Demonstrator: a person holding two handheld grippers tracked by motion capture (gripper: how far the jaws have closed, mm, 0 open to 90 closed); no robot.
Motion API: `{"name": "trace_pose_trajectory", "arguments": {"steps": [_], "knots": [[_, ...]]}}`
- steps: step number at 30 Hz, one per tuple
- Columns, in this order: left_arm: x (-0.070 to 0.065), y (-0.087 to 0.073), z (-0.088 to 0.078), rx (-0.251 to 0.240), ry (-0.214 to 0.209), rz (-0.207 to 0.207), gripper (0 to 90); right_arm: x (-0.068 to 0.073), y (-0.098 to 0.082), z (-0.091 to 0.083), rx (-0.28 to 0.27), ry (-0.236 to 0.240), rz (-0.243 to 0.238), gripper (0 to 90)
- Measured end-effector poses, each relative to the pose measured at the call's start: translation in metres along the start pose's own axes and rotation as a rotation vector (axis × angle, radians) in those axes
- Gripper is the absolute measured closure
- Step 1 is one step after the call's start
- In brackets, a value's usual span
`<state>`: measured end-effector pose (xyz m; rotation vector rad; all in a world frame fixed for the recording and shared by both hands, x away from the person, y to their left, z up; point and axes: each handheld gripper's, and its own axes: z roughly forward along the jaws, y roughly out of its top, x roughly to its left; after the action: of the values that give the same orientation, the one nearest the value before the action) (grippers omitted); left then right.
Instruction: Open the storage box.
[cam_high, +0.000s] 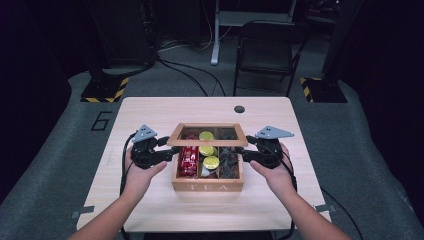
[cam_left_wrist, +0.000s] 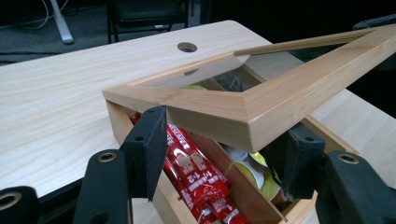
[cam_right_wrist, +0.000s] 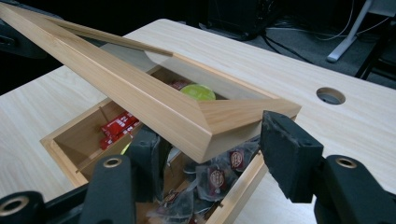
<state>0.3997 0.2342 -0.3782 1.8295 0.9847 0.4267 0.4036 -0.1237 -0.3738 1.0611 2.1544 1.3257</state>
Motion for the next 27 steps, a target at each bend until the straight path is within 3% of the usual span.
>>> {"name": "trace_pose_trajectory", "arguments": {"steps": [4,11,15,16,21,27], "knots": [[-0.001,0.005,0.001,-0.004,0.017,0.014,41.9,0.000,0.005,0.001,-0.002,-0.009,-0.018,42.8],[-0.003,0.014,0.005,-0.030,0.063,0.014,41.9,0.001,0.014,0.004,-0.026,-0.046,0.033,41.4],[-0.002,0.018,0.006,-0.029,0.069,0.029,42.5,-0.001,0.018,0.006,-0.029,-0.049,0.029,42.0],[-0.001,0.020,0.008,-0.028,0.083,0.051,42.7,-0.002,0.019,0.007,-0.025,-0.056,0.022,42.9],[-0.003,0.022,0.015,-0.034,0.135,0.081,45.4,-0.002,0.023,0.013,-0.013,-0.103,0.000,48.6],[0.003,0.024,0.018,-0.036,0.132,0.086,49.7,-0.005,0.025,0.018,-0.018,-0.120,-0.014,50.7]]}}
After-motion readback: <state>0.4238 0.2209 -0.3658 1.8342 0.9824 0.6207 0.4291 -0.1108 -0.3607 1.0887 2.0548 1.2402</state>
